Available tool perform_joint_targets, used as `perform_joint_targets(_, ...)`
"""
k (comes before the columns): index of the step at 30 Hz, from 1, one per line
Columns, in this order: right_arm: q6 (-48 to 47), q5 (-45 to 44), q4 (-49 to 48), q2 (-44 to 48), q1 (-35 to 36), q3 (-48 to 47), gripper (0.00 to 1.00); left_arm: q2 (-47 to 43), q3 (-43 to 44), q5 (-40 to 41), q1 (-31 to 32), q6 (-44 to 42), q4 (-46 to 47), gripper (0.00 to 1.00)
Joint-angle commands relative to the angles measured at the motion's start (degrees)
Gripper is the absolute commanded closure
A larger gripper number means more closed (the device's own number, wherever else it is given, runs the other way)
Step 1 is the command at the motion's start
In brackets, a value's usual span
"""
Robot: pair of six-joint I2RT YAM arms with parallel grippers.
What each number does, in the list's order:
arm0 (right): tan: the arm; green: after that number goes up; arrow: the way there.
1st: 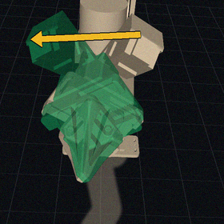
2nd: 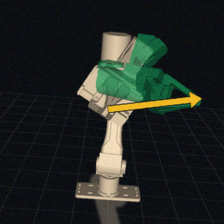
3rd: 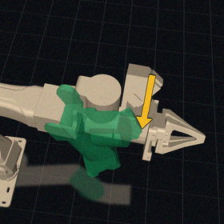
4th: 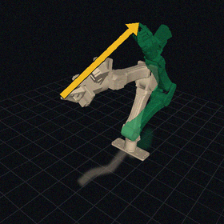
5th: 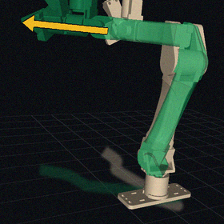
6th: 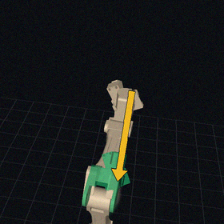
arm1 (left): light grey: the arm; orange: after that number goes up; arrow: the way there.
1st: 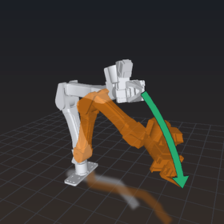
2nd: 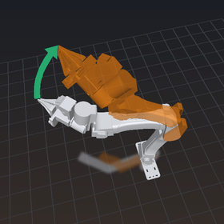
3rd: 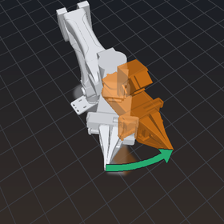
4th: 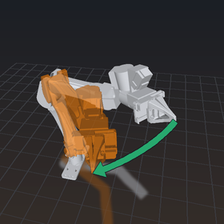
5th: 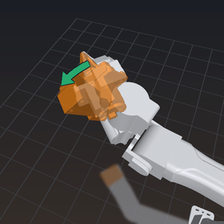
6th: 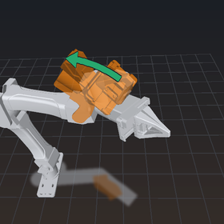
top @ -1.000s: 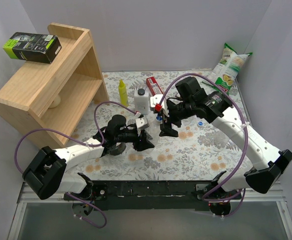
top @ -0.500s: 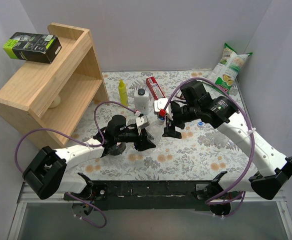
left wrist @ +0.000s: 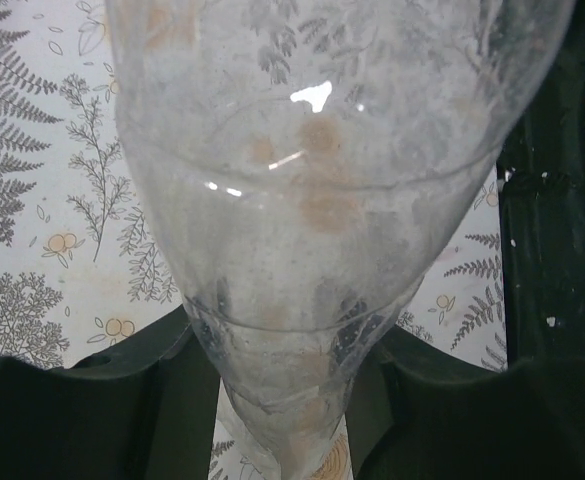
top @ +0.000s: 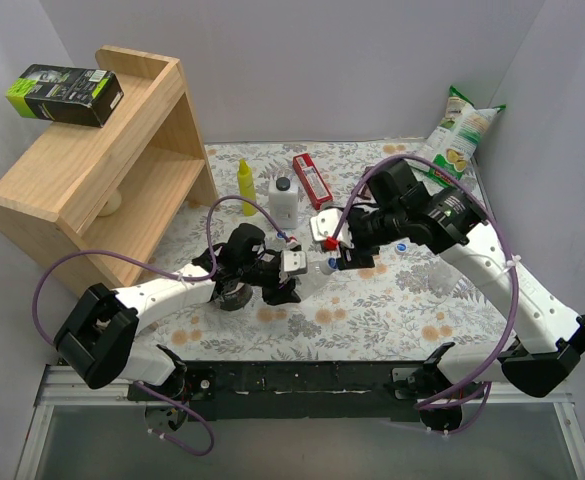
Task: Screw on the bottle caps
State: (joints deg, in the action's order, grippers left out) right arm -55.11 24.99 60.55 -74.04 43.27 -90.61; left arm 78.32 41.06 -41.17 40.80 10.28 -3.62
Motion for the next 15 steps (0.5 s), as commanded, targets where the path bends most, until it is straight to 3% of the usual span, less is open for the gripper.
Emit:
perform_joint_targets(1,-12.11,1.46,7.73,-0.23,2.87,-0.27,0.32,-0.54,1.92,-1.81,-0.01,-4.49,-4.20,1.00)
perform_joint_targets(5,-16.34,0.67,9.85,-0.05,5.77,1.31,0.33,-0.80,1.92,-1.28,0.07,-4.66,-4.20,1.00)
perform_joint_targets(15,-14.76,-2.05,5.54,0.21,8.33,6.14,0.37,-1.07,2.10,-1.90,0.07,-5.36,-3.68,1.00)
